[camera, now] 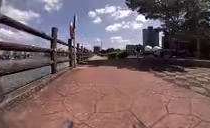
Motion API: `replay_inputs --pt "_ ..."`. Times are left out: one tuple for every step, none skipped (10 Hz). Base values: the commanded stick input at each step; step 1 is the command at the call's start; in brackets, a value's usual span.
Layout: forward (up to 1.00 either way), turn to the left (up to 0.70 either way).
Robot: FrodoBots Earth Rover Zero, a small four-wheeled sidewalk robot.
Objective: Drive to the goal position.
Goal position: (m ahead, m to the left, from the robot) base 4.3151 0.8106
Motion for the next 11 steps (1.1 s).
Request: replay_inputs --pt "0.70 0.02" --pt "0.70 0.14" --pt "0.70 0.26" --pt "0.70 0.16" --pt "0.70 0.05" --pt "0.70 0.00" --pt "0.70 0.00" --pt "0.70 0.00" --pt "0.70 0.00" --pt "0.70 0.00" --pt "0.70 0.00"
